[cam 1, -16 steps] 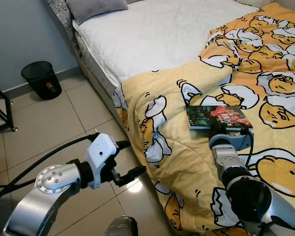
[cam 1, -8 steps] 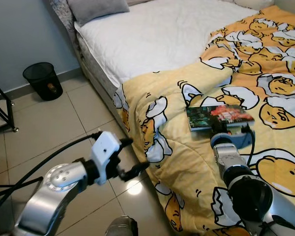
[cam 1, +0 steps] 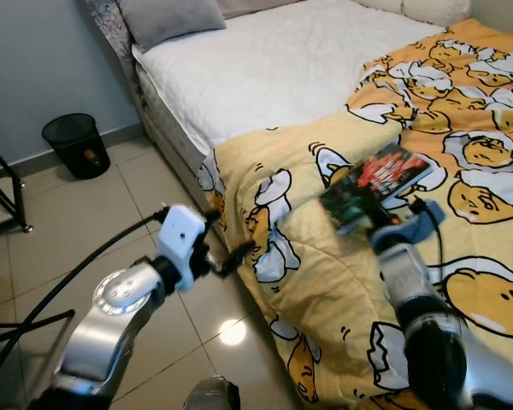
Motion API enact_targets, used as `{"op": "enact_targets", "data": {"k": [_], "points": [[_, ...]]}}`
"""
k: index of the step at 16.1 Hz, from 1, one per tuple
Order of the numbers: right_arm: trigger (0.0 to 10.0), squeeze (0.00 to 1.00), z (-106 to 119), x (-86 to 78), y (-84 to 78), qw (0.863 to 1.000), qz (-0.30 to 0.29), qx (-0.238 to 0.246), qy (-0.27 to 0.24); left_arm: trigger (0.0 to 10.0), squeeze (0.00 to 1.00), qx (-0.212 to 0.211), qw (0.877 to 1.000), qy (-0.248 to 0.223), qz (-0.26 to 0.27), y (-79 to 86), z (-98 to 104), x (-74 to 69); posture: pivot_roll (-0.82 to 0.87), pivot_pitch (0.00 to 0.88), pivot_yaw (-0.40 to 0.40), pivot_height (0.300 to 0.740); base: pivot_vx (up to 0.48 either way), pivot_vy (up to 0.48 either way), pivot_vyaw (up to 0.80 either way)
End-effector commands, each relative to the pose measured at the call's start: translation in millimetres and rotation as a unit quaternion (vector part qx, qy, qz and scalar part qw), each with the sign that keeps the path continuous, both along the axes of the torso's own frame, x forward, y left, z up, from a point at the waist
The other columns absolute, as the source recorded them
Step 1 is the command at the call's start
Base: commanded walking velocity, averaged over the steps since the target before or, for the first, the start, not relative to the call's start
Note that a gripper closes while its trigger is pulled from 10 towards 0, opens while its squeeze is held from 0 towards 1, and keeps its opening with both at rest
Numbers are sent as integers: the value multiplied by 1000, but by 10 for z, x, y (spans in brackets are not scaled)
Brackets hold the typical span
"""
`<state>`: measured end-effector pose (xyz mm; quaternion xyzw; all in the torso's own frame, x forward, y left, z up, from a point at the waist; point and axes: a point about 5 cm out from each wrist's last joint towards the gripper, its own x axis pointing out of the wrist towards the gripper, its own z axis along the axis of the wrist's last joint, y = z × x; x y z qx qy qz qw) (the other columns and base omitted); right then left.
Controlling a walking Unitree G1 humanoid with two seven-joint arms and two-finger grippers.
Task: Clean up the room
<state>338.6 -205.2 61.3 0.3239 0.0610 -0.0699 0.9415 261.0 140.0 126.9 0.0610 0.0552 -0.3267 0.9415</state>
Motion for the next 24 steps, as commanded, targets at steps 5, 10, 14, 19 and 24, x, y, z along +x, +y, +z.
{"op": "enact_targets", "data": {"k": [5,10,14,19,24], "points": [[0,0,300,-7,-159,987,6,-135,-87,10000,392,-4,998,-19,56,77,-6,158,62,0,53,740,0,0,0],[0,0,447,-5,-94,978,102,-114,-145,10000,1000,-45,997,2,56,153,7,247,77,0,31,740,0,0,0],[0,0,714,-38,96,931,277,-70,-228,10000,1000,-96,994,19,-45,248,190,300,78,0,32,740,0,0,0],[0,0,915,-196,399,848,457,-37,-265,10000,82,-142,986,2,-86,467,565,499,85,0,28,740,0,0,0],[0,0,1094,-404,558,783,552,-1,-289,10000,0,-185,977,-5,-102,677,818,591,80,0,39,740,0,0,0]]}}
